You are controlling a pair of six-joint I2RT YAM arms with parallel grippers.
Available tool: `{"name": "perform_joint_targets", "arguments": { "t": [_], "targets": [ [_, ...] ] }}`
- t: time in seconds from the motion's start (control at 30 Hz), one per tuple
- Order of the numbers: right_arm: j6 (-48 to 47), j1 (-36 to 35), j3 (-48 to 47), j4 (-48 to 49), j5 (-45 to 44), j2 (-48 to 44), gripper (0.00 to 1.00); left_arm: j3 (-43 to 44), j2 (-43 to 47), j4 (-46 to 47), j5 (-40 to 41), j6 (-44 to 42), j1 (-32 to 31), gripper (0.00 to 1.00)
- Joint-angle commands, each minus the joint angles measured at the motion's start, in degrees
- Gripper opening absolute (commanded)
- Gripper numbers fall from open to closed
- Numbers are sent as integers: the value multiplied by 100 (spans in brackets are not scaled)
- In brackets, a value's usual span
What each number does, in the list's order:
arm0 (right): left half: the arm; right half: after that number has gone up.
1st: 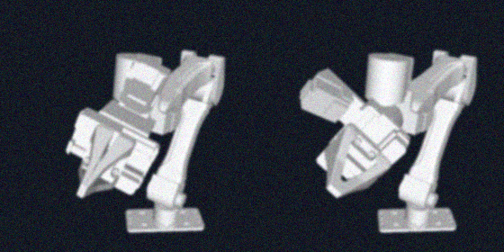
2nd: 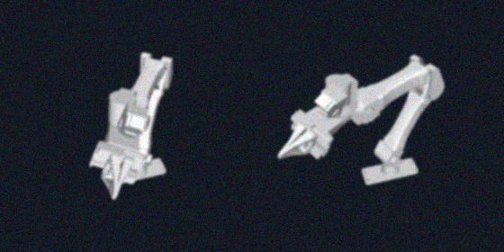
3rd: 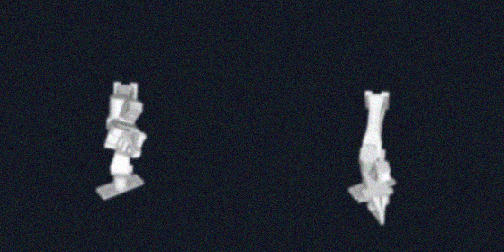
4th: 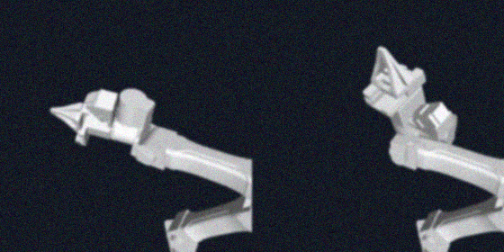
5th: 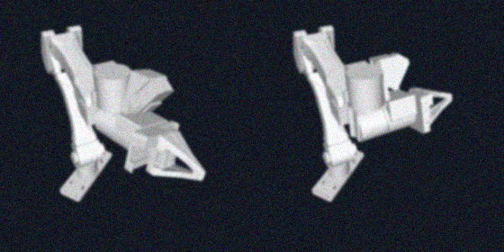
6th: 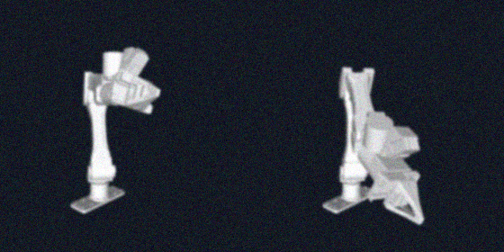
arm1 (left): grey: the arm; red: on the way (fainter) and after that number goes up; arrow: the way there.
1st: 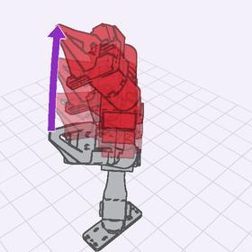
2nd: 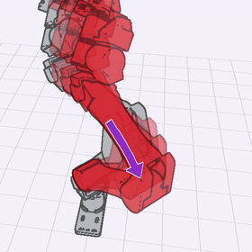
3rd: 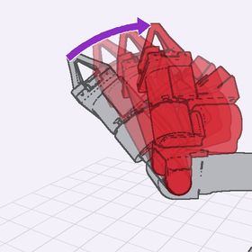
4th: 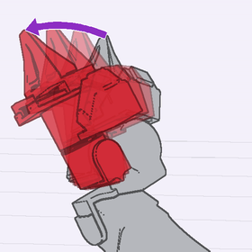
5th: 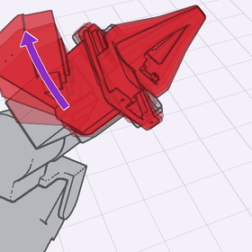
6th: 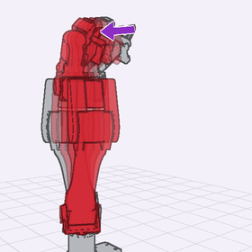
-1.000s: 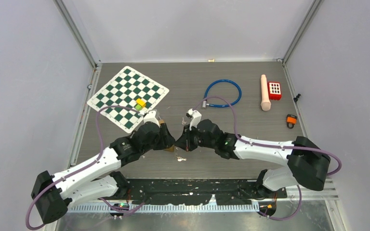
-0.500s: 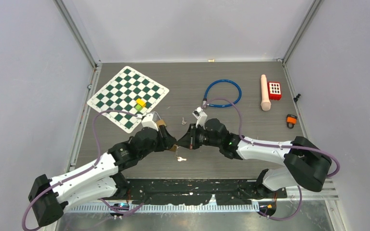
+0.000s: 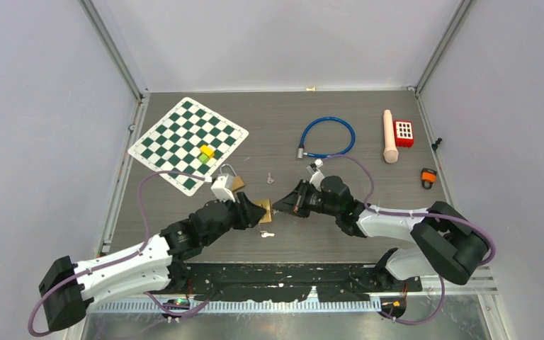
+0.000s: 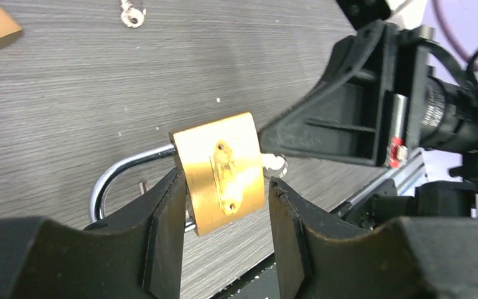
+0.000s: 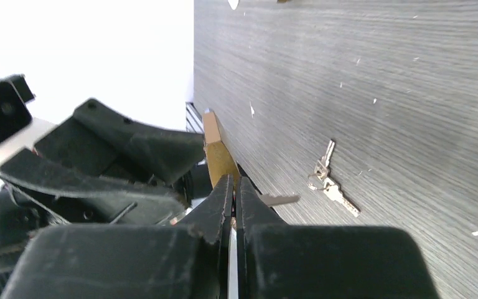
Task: Unlock with the key
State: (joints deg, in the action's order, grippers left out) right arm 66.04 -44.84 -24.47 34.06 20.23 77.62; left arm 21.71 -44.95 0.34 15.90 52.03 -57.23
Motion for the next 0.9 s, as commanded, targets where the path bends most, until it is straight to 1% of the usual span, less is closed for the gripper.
{"name": "perform_joint_targets", "arguments": {
  "t": [0.0, 0.1, 0.2, 0.27, 0.3, 0.43, 0.5, 0.53, 0.6, 0.63, 0.7, 0.77, 0.87],
  "targets": [
    [873, 143, 75, 1029, -266, 94, 5, 168, 416, 2519, -972, 39, -300, 0],
    [1273, 198, 222, 1720, -117, 304, 5, 8, 476, 2859, -1076, -48, -344, 0],
    [1278, 229, 181, 2124, 92, 621, 5, -75, 556, 2790, -1045, -54, -343, 0],
    [1246, 229, 183, 2264, 139, 757, 5, -85, 803, 2424, -800, -93, -349, 0],
    [1214, 229, 200, 2316, 139, 800, 5, -19, 945, 1819, -609, -159, -345, 3],
    [1042, 233, 201, 2399, 153, 1036, 5, 459, 1346, 109, 134, -497, -258, 39],
    [1005, 230, 205, 2489, 149, 1160, 5, 557, 1483, -630, 357, -361, -89, 54],
    [980, 230, 190, 2537, 137, 1249, 5, 526, 1548, -818, 348, -267, 74, 64],
    [881, 229, 146, 2532, 130, 1371, 5, 411, 1656, -1113, 192, -72, 394, 73],
    [843, 230, 118, 2520, 130, 1414, 5, 345, 1671, -1241, 49, 37, 587, 75],
    [713, 227, 53, 2485, 149, 1565, 5, 205, 1610, -1291, -422, 178, 1011, 76],
    [633, 227, 14, 2501, 160, 1760, 5, 5, 1415, -1067, -1000, 300, 1405, 76],
    [596, 238, -19, 2602, 191, 1899, 5, -267, 813, -429, -1881, 476, 1858, 75]
  ]
}}
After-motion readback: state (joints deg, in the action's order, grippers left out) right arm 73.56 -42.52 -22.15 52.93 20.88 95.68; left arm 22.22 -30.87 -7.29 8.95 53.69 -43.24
